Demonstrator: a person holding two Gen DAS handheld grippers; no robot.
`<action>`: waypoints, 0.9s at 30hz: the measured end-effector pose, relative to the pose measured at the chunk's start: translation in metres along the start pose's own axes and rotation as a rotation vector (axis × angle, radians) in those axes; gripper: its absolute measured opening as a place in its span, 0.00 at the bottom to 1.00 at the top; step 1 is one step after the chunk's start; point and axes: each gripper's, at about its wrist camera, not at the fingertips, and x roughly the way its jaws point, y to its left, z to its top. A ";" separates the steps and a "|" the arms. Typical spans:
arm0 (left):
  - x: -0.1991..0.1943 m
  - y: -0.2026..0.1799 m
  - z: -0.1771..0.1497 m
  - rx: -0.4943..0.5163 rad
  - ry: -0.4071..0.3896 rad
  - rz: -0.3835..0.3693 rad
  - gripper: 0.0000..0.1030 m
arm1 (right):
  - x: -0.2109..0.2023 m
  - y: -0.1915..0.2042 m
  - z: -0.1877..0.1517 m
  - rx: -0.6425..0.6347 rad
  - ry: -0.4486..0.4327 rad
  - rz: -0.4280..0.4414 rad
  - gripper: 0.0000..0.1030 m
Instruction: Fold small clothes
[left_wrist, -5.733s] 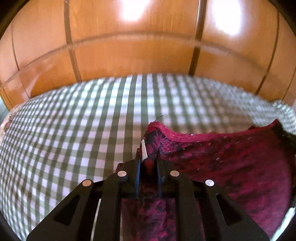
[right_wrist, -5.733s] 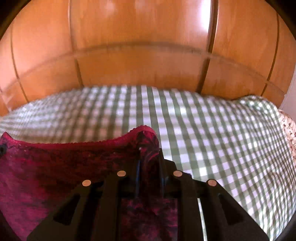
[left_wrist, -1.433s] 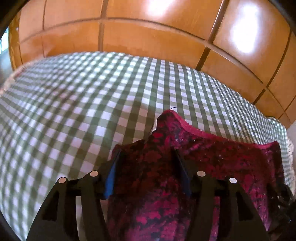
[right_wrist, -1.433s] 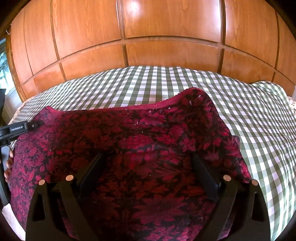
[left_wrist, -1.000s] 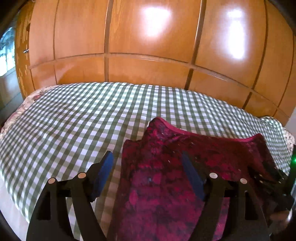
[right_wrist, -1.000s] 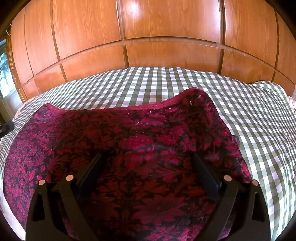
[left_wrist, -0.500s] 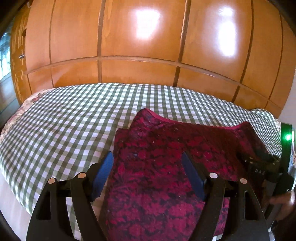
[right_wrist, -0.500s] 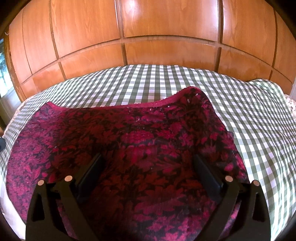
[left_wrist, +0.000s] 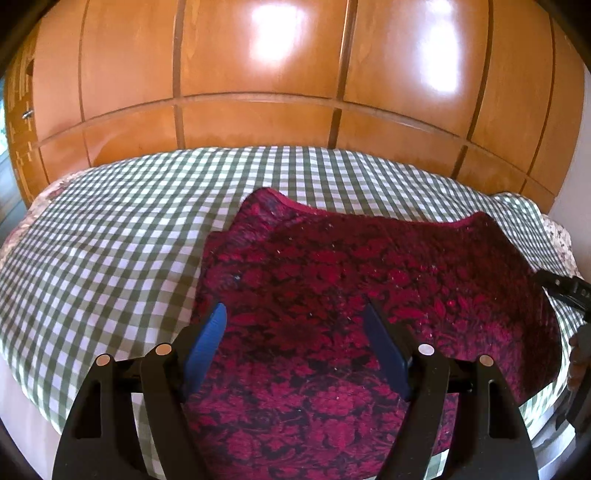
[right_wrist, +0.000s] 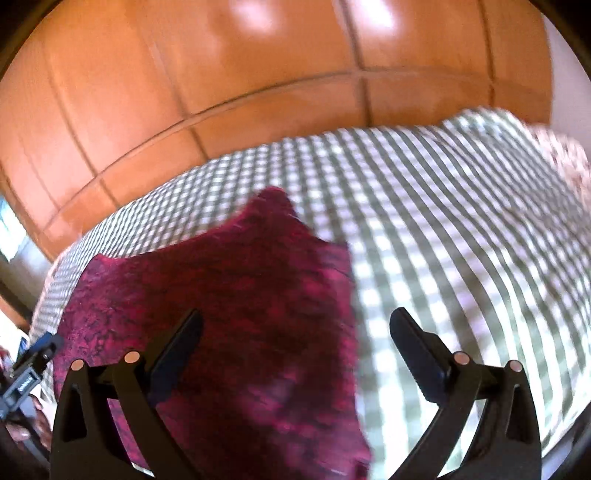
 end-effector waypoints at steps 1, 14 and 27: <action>0.002 -0.001 -0.001 0.001 0.008 -0.003 0.73 | 0.001 -0.008 -0.004 0.024 0.018 0.005 0.98; 0.016 -0.010 -0.006 0.029 0.041 0.016 0.75 | 0.011 -0.034 -0.047 0.167 0.122 0.246 0.98; 0.023 -0.014 -0.003 0.054 0.054 0.043 0.76 | 0.011 -0.025 -0.053 0.112 0.145 0.321 0.78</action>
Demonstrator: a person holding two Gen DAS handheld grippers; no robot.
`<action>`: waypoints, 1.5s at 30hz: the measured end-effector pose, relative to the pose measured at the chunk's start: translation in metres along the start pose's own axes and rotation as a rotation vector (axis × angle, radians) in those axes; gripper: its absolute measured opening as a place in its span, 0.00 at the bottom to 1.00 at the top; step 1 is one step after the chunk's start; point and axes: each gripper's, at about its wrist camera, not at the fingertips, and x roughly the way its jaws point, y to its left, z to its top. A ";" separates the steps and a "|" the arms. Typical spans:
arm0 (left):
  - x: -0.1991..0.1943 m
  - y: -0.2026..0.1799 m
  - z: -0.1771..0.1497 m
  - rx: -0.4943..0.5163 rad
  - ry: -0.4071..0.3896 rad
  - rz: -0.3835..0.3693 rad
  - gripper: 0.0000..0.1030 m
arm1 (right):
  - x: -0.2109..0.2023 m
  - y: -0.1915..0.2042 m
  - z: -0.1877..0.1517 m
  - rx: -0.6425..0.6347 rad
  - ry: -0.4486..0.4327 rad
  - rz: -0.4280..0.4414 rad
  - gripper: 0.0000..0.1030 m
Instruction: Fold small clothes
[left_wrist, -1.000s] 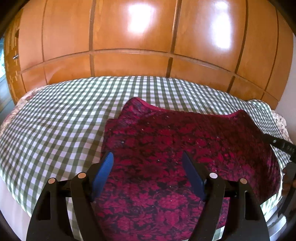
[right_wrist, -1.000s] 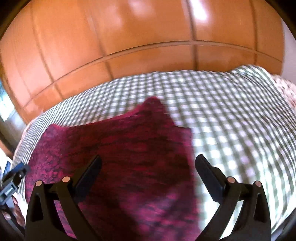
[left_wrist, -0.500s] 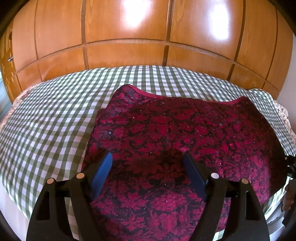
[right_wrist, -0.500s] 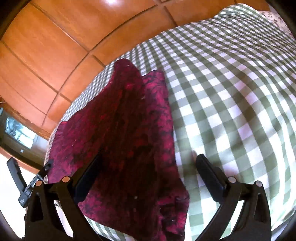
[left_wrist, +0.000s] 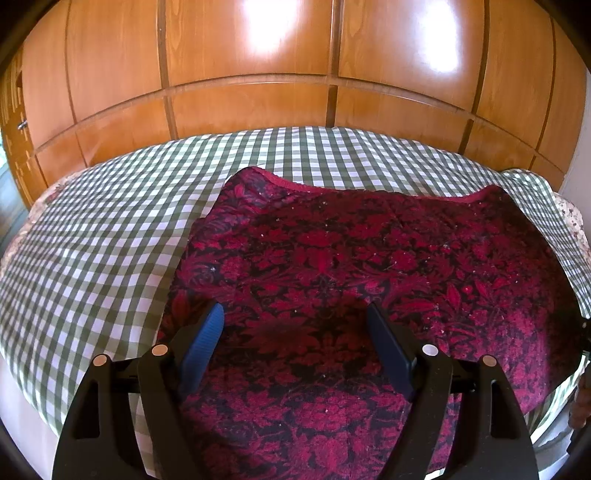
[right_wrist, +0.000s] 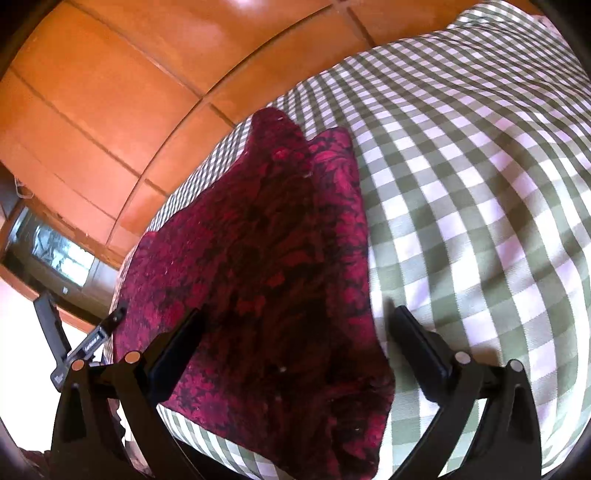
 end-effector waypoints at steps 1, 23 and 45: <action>0.001 0.000 0.000 0.003 0.000 0.004 0.76 | 0.002 0.002 -0.001 -0.004 0.014 0.000 0.73; -0.003 0.011 0.001 -0.041 0.009 -0.021 0.65 | 0.012 0.037 0.009 -0.067 0.049 0.017 0.43; -0.037 0.075 0.016 -0.248 -0.021 -0.453 0.60 | 0.051 0.228 0.011 -0.468 0.025 0.169 0.35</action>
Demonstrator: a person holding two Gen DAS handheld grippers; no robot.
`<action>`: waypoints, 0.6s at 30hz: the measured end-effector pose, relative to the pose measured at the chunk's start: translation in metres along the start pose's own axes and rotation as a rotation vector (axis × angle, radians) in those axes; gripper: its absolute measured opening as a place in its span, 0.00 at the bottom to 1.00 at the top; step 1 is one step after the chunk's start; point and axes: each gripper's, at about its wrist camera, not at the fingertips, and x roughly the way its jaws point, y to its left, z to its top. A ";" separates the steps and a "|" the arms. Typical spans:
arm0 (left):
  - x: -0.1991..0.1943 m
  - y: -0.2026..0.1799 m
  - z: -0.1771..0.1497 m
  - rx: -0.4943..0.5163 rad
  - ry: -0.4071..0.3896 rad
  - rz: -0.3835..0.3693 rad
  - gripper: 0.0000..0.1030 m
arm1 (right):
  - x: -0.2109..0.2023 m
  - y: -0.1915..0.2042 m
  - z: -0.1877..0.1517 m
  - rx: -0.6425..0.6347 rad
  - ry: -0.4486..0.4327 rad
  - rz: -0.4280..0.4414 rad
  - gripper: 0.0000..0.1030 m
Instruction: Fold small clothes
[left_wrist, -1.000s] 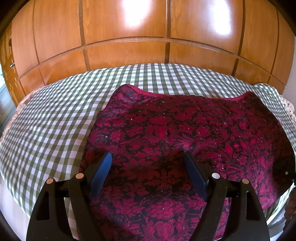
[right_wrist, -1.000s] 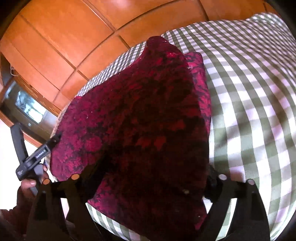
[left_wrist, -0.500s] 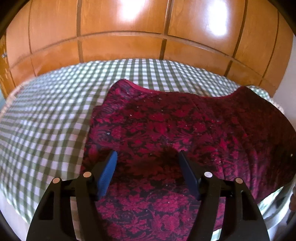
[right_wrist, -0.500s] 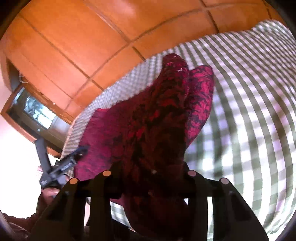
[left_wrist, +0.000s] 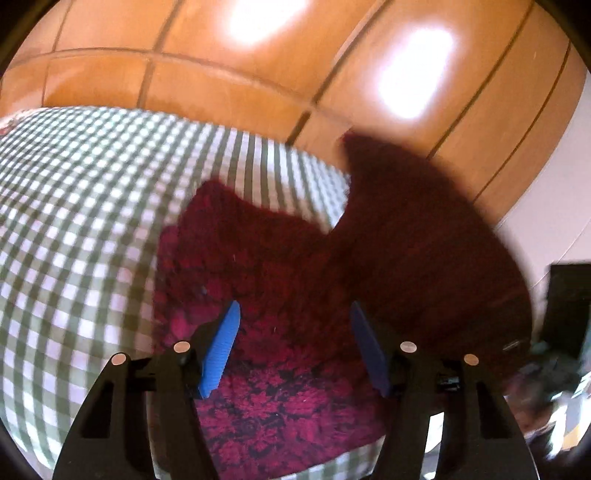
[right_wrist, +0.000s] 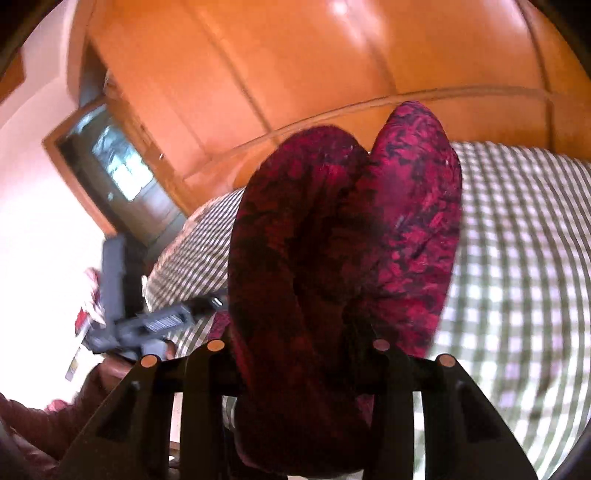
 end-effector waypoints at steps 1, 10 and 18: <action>-0.012 0.004 0.005 -0.021 -0.022 -0.038 0.60 | 0.009 0.008 0.001 -0.026 0.012 -0.003 0.35; -0.035 0.009 0.034 -0.082 -0.039 -0.264 0.60 | 0.086 0.087 -0.022 -0.371 0.091 -0.141 0.35; 0.015 -0.008 0.026 0.022 0.155 -0.116 0.19 | 0.109 0.120 -0.054 -0.553 0.056 -0.268 0.36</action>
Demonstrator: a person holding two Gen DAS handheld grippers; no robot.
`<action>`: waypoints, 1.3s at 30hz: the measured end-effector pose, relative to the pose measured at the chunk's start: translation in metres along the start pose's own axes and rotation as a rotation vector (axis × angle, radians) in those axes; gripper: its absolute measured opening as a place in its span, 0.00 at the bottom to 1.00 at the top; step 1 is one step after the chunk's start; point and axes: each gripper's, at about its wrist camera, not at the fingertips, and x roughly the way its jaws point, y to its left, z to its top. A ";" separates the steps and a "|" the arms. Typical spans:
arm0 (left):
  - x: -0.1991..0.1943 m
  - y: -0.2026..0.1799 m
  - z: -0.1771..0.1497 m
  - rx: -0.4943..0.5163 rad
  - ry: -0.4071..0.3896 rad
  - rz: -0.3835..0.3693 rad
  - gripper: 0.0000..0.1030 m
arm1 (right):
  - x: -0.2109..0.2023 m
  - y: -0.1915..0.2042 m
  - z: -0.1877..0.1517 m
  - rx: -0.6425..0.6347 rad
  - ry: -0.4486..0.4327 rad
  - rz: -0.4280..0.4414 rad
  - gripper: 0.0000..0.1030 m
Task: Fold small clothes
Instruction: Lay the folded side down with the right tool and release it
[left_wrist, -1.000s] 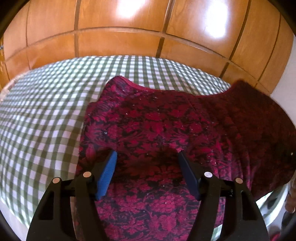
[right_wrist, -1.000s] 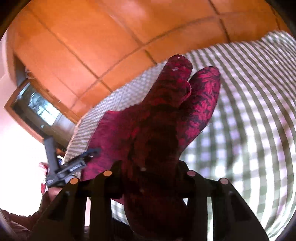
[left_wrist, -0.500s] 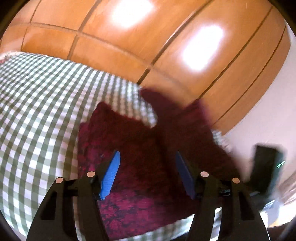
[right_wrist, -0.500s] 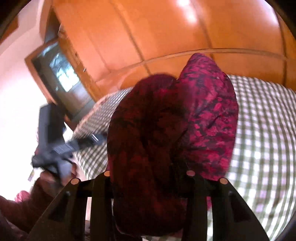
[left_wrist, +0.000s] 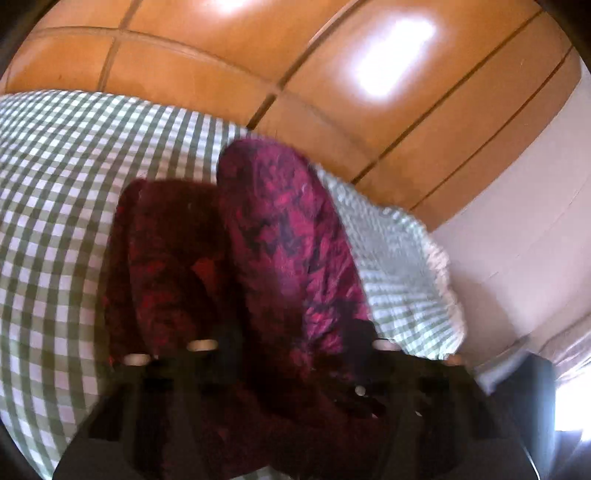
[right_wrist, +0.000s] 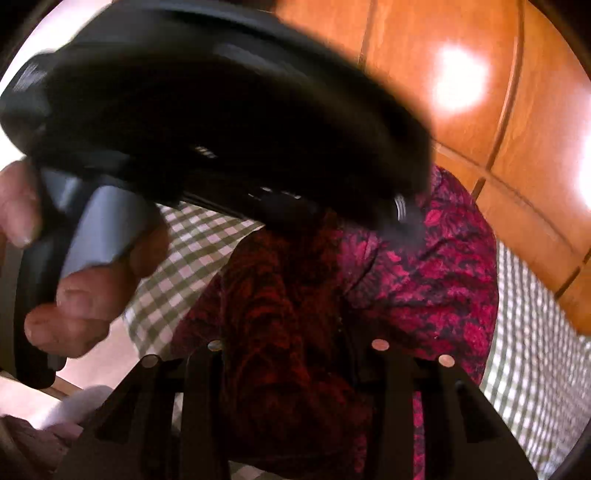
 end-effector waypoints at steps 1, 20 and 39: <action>0.003 -0.001 0.000 0.018 0.002 0.037 0.18 | 0.000 -0.001 -0.001 0.004 -0.001 0.000 0.36; -0.032 0.020 0.004 0.065 0.013 0.200 0.15 | -0.016 -0.103 -0.042 0.323 0.002 0.300 0.49; -0.040 0.039 -0.043 0.032 -0.074 0.428 0.33 | 0.001 -0.151 0.029 0.482 -0.058 0.347 0.53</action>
